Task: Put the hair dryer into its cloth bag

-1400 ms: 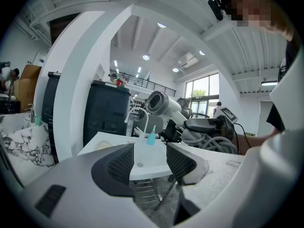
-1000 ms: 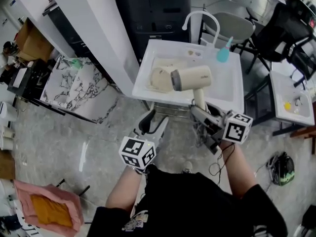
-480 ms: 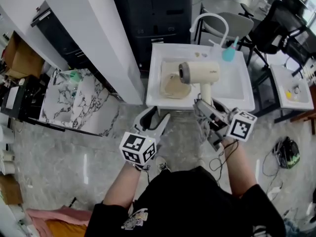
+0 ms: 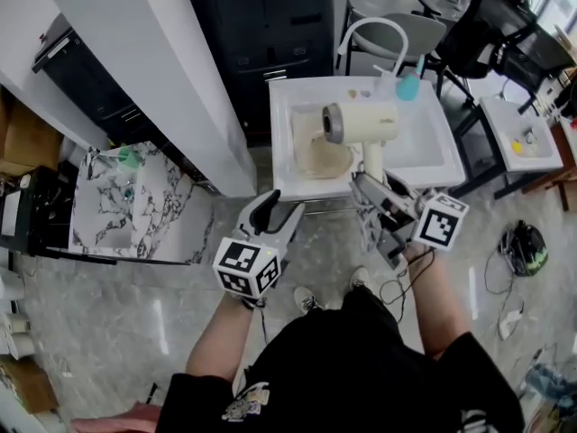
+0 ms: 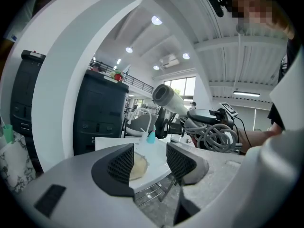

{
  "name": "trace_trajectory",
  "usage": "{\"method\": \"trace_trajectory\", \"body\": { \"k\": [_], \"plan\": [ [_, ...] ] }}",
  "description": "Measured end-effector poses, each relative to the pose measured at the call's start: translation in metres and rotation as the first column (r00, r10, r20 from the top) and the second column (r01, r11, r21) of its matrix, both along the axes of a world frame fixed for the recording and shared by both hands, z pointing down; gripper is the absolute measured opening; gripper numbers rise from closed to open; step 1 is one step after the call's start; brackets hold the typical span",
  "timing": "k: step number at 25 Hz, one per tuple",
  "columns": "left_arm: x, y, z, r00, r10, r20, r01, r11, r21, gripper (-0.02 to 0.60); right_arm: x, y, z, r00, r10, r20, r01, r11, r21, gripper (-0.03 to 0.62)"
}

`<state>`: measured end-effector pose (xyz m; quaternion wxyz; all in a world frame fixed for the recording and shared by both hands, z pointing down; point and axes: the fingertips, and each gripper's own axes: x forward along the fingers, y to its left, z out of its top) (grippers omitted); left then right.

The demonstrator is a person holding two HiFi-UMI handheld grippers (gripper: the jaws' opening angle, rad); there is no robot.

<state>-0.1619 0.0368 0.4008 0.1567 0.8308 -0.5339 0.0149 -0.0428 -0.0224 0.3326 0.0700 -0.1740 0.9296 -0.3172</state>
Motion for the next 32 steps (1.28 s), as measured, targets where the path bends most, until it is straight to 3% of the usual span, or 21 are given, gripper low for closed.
{"method": "trace_trajectory", "body": {
  "k": [15, 32],
  "plan": [
    [0.002, -0.025, 0.018, 1.000, 0.008, -0.011, -0.008, 0.999, -0.046, 0.204, 0.006, -0.026, 0.005, 1.000, 0.013, -0.010, -0.014, 1.000, -0.014, 0.195],
    [0.021, -0.136, 0.055, 0.998, -0.037, 0.053, 0.044, 0.990, -0.135, 0.204, 0.027, -0.138, 0.034, 0.999, -0.051, 0.011, 0.052, 0.995, -0.083, 0.195]
  ]
}}
